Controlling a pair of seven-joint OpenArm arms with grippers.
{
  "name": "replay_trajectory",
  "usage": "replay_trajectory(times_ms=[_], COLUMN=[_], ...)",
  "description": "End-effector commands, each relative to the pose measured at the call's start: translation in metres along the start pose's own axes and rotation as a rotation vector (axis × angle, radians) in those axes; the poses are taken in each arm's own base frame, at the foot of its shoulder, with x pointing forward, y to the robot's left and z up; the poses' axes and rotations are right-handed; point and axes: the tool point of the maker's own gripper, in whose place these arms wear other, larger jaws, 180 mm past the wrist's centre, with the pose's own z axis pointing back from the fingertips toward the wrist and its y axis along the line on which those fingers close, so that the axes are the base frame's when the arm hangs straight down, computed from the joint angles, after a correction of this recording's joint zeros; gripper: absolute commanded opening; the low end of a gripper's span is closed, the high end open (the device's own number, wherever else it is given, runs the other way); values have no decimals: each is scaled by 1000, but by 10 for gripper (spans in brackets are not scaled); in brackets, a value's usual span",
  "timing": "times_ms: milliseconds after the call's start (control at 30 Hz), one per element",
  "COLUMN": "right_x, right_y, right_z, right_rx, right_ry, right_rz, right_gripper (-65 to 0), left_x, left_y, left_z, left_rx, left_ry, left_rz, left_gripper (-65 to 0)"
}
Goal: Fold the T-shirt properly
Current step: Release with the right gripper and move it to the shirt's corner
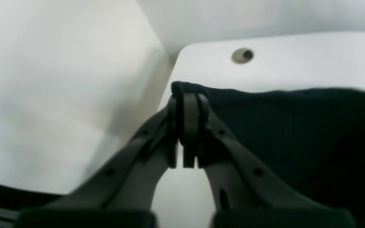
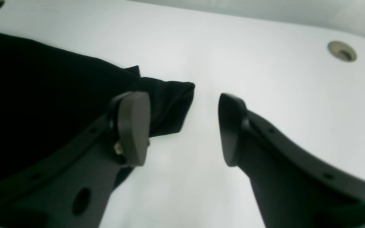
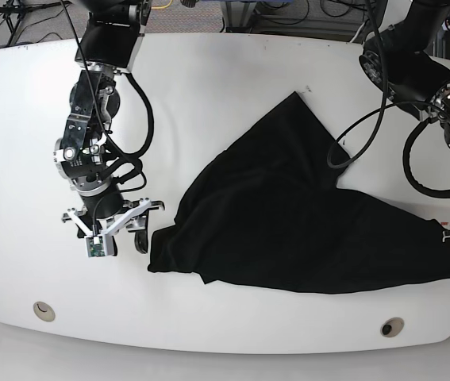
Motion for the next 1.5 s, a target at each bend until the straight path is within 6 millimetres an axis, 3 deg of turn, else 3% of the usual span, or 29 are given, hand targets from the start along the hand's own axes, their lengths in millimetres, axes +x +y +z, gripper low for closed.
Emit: replay_trajectory(times_ms=[0,367,733,1033,1467], right_x=[5,-54,-92,-94,-126], right_y=[8,22,34,35,41], right_z=[-7,-45,-57,-61,-71], right_rx=[22,73,172,182,179], right_ry=[-26,152,229,204,258], right_rz=[-27,-133,-359,-414,-482], right_gripper=[-314,-312,-311,-311,-312], left_x=[9,-13,-16,-15,-16], left_y=[8,13,11,10,10], left_z=[4,5,5,5,5], left_rx=[14,20,15,14,13], left_ry=[-43,7,15,14,16], left_rz=[-11,-17,-23,-24,-25], left_gripper=[-650,-650,-650,-650,-650])
